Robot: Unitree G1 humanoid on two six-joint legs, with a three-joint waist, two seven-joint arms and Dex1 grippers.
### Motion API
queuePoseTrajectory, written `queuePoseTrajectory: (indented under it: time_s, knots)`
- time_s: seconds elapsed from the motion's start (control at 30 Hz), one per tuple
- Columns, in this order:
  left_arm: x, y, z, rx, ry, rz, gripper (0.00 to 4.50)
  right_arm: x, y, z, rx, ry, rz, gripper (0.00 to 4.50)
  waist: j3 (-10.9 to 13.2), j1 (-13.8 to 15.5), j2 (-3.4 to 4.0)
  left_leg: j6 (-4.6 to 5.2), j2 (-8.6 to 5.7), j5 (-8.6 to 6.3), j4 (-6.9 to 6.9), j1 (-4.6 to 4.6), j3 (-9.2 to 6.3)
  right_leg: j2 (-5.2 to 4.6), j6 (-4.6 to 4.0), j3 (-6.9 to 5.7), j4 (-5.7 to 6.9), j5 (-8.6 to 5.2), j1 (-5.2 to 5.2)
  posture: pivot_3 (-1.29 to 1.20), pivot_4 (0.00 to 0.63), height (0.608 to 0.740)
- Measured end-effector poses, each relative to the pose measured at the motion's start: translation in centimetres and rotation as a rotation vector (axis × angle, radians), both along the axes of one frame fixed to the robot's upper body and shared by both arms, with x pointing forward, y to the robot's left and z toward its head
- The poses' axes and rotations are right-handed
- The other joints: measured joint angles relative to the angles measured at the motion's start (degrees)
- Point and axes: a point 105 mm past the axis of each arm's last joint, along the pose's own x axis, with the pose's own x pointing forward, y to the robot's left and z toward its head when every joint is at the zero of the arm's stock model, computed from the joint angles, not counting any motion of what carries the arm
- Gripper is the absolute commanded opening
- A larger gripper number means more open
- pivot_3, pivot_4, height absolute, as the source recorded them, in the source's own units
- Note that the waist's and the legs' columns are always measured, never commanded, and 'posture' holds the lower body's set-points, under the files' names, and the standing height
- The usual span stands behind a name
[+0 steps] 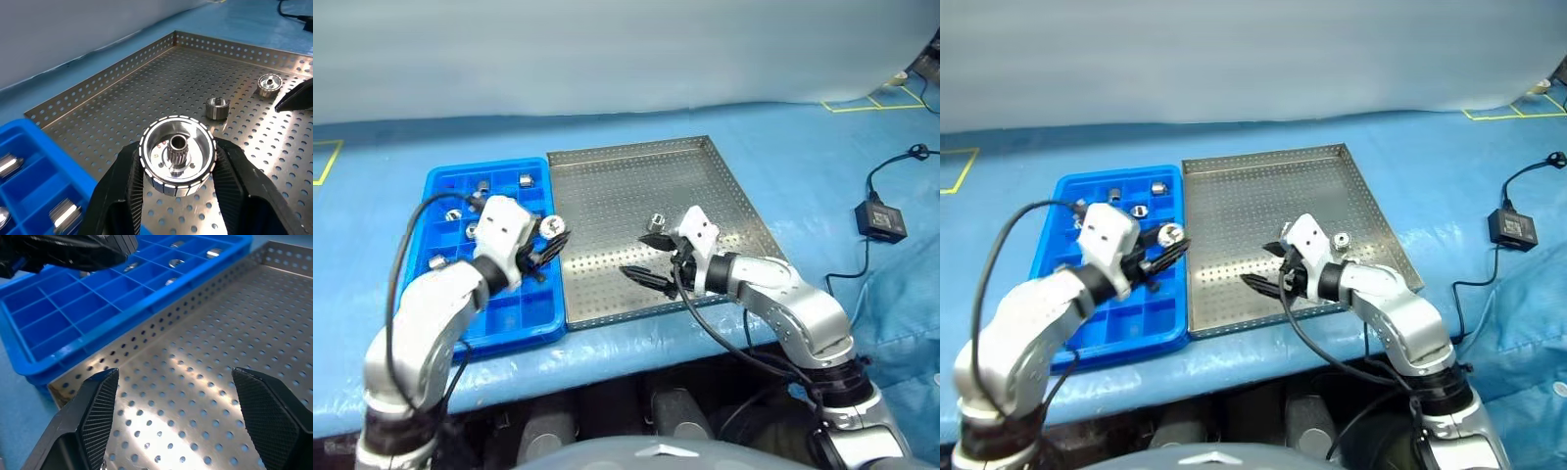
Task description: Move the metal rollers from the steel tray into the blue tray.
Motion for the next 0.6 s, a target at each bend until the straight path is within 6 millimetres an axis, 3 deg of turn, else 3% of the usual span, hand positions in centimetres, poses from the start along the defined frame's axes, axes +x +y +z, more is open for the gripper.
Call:
queuePoseTrajectory:
  time_s: [0.17, 0.3, 0.53, 0.6]
  knots:
    - [-3.4, 3.8, -1.2, 0.047, 0.071, 0.197, 1.71, -0.5, 1.3, -0.3, 0.0, 0.01, 0.08, 3.91, 0.0, 3.15, -0.02, -0.01, 0.0, 0.01, 0.08, 0.0, 0.01, -0.06, -0.08, -0.06, 0.0, -0.04, 0.02, 0.16, 0.15, 0.74]
    - [-4.3, 7.7, -1.5, 0.047, 0.075, 0.454, 1.71, -0.3, 1.1, -1.0, -0.01, 0.036, 0.073, 3.91, 0.0, 5.1, -0.02, -0.01, 0.0, 0.02, 0.16, 0.01, -0.01, -0.1, -0.08, -0.14, -0.03, -0.05, 0.03, 0.18, 0.15, 0.74]
    - [-5.8, 9.4, -3.6, 0.065, 0.172, 0.624, 1.71, -0.3, 1.3, -0.9, -0.011, 0.035, 0.081, 3.91, -0.01, 5.87, -0.04, -0.02, 0.01, 0.01, 0.07, -0.05, -0.03, -0.09, -0.15, -0.18, -0.05, -0.07, 0.02, 0.17, 0.15, 0.74]
    - [-5.9, 9.5, -3.7, 0.07, 0.176, 0.632, 2.44, -0.3, 1.3, -1.0, -0.014, 0.034, 0.078, 3.91, -0.01, 5.85, -0.04, -0.02, 0.02, 0.01, 0.07, -0.05, -0.04, -0.09, -0.18, -0.22, -0.04, -0.09, 0.01, 0.17, 0.15, 0.74]
